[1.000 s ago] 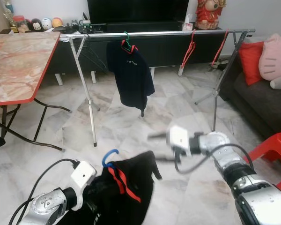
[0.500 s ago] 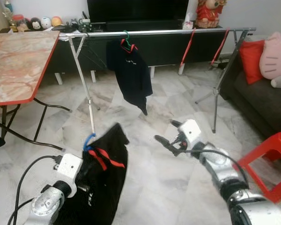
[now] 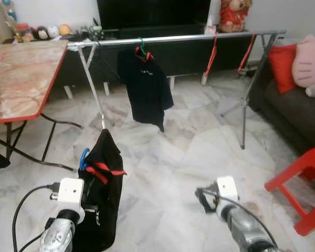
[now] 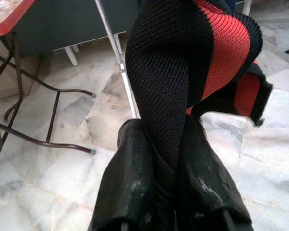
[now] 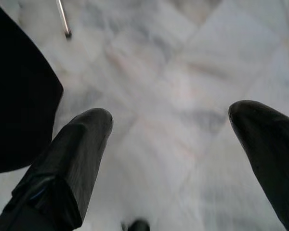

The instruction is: Hang hanger

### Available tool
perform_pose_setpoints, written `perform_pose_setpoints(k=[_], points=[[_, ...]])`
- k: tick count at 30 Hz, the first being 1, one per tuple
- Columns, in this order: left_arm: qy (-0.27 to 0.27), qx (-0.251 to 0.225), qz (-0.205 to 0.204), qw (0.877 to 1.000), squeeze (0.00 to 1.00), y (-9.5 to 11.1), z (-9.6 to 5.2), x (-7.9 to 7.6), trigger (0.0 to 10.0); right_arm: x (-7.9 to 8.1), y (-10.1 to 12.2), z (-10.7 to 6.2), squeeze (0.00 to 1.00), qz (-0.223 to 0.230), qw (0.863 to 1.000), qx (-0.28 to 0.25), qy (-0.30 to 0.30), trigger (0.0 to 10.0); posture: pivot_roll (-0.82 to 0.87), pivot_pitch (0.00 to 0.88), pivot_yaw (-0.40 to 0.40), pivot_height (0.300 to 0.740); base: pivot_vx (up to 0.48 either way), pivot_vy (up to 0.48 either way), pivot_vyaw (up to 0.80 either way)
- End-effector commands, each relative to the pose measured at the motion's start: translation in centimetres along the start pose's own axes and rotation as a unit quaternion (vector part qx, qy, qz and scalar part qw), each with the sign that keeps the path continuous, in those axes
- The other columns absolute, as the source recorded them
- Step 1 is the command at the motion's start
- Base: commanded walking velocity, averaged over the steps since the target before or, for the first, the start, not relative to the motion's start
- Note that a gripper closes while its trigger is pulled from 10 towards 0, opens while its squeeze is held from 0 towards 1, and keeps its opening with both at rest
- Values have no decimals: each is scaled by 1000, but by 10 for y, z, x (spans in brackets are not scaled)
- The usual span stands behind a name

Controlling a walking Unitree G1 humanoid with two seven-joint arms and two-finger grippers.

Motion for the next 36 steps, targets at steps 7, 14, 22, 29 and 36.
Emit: perform_pose_setpoints(k=[7,14,22,29,36], points=[[17,-30,-41,999,0,15,-2,8,10000,16,-32,-5,0,39,998,50,-12,10000,-123,0,35,740,0,0,0],[1,-28,-52,998,0,14,-1,-5,10000,29,-39,-6,0,8,998,62,12,10000,-119,0,28,740,116,0,0],[-2,-20,-56,998,0,9,-4,-8,10000,22,-45,-8,0,6,997,72,-1,10000,-131,0,29,740,321,0,0],[-22,-13,-58,998,0,6,-6,-19,10000,24,-51,-10,0,4,997,80,3,10000,-137,0,34,740,354,0,0],[-22,-12,-58,998,0,5,-7,-19,10000,25,-52,-11,0,4,997,80,5,10000,-138,0,35,740,480,0,0]])
Point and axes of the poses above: a point about 5 cm out from each wrist's last joint towards the gripper, its own z axis pointing out of the wrist towards the gripper, its own y axis along the axis of the wrist's last joint, x = y × z, the point moved 5 cm from there along z, pointing out of the wrist towards the gripper, and after that the axes turned 8 degrees about -z, right-handed, at the moved point
